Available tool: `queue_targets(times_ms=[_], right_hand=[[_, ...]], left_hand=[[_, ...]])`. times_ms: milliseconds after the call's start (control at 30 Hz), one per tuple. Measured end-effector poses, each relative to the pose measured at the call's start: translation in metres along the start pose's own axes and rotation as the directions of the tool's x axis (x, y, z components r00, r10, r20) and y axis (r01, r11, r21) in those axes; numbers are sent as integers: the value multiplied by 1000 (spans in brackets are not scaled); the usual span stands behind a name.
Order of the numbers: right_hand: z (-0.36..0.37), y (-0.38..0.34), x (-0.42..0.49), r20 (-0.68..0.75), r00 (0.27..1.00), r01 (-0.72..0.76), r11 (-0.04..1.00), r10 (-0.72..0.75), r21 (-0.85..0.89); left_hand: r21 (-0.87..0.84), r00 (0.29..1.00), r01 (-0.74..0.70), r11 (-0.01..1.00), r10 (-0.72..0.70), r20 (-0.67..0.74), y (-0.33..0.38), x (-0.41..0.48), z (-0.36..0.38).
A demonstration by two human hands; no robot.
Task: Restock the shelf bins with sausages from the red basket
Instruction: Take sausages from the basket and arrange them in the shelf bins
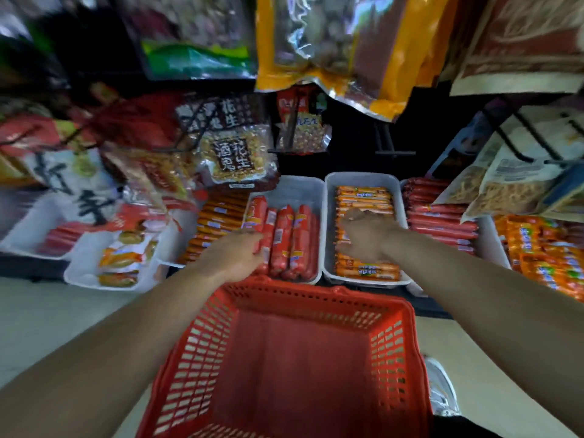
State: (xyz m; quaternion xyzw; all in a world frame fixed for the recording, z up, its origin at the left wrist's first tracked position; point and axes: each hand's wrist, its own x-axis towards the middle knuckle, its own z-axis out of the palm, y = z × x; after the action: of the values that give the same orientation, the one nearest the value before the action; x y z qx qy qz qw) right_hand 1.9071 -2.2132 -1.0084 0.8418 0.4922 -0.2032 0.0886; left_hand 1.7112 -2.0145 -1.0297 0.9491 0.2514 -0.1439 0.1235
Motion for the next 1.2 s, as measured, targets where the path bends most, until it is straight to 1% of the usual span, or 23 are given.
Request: queue_targets(times_ms=[100, 200, 267, 367, 500, 600, 667, 733, 833, 1000, 1100, 1200], right_hand=[[-1, -35, 8, 0, 997, 76, 997, -76, 4], [8, -59, 19, 50, 990, 134, 989, -131, -66], [17, -66, 29, 102, 984, 158, 983, -148, -97], [25, -67, 51, 143, 979, 164, 978, -145, -129], [24, -68, 89, 120, 977, 194, 970, -177, -145], [31, -72, 116, 81, 979, 196, 974, -188, -111], [47, -73, 128, 72, 978, 201, 972, -194, -120], [67, -72, 132, 44, 977, 214, 971, -211, -106], [86, -70, 131, 5, 973, 230, 970, -230, -81], [91, -64, 129, -62, 966, 245, 965, -252, -97], [83, -61, 123, -109, 967, 220, 969, -232, -116], [78, -54, 116, -139, 972, 163, 971, -188, -174]], left_hand=[[-12, 999, 45, 999, -45, -7, -27, -20, 13], [-46, 999, 49, 998, -48, 14, -42, -25, 25], [-64, 999, 44, 997, -43, 19, -48, -19, 28], [-127, 997, 73, 989, -72, 18, -55, 1, 31], [-200, 999, 49, 979, -49, 7, -58, 28, 45], [-329, 998, 57, 943, -54, 18, -61, 37, 60], [-401, 999, 44, 915, -49, -1, -62, 38, 69], [-389, 998, 40, 920, -55, -27, -62, 39, 75], [-325, 996, 80, 942, -88, -10, -61, 39, 77], [-300, 996, 77, 951, -84, -11, -62, 37, 78], [-288, 997, 69, 955, -76, -16, -63, 37, 78], [-299, 996, 76, 951, -88, -27, -62, 38, 78]])
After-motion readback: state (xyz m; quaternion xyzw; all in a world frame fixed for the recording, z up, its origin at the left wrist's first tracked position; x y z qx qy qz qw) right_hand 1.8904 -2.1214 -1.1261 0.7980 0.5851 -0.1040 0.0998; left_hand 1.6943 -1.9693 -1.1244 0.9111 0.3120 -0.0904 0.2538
